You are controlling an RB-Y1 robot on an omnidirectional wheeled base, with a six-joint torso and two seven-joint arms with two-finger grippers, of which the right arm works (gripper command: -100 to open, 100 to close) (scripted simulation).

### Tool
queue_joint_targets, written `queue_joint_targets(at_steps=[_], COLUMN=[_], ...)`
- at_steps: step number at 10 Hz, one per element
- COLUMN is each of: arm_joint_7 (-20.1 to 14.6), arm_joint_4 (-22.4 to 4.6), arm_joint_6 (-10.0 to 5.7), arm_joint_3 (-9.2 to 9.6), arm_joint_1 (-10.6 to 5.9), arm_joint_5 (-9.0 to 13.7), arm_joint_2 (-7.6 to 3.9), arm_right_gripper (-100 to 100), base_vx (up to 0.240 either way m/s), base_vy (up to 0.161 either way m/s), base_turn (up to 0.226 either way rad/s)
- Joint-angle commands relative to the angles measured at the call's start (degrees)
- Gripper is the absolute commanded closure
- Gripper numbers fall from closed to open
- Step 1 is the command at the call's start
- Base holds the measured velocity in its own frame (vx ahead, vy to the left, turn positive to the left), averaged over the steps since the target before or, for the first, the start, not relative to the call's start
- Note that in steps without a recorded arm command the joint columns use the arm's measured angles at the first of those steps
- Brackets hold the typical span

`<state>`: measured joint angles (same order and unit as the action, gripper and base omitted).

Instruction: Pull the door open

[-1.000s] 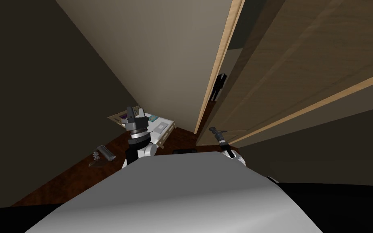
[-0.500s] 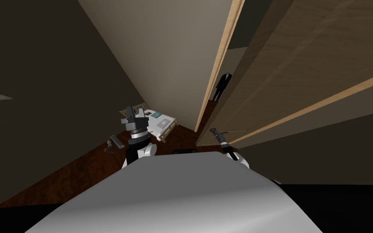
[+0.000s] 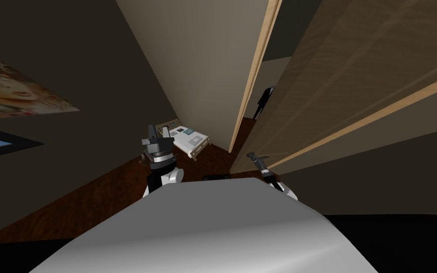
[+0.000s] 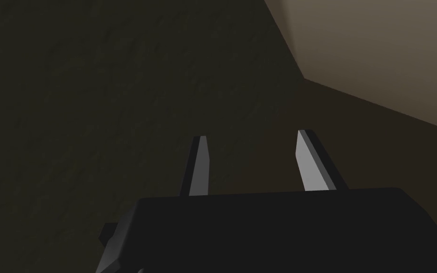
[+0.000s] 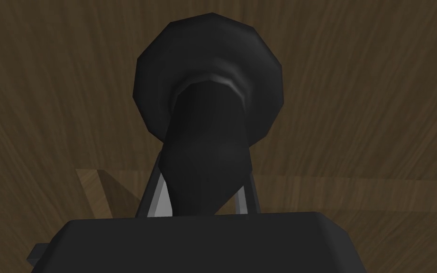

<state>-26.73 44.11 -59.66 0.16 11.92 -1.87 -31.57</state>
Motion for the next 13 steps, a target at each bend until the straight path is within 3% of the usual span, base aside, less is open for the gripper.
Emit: queue_joint_targets(at_steps=[1, 10, 12, 13], arm_joint_7=[0.0, -1.5, -1.7, -1.7], arm_joint_4=[0.0, -3.6, -4.3, -4.3], arm_joint_6=[0.0, -7.51, -8.85, -8.48], arm_joint_3=[0.0, 0.02, 0.0, 0.25], arm_joint_1=[0.0, 2.64, 3.09, 2.8], arm_joint_5=[0.0, -0.2, -0.2, -0.3], arm_joint_2=[0.0, -2.02, -2.4, -2.02], arm_right_gripper=[100, 100, 100, 100], base_vx=[-0.095, -0.188, -0.179, -0.078], base_vy=[-0.037, -0.072, -0.071, -0.034], base_turn=[0.038, 0.169, 0.134, 0.034])
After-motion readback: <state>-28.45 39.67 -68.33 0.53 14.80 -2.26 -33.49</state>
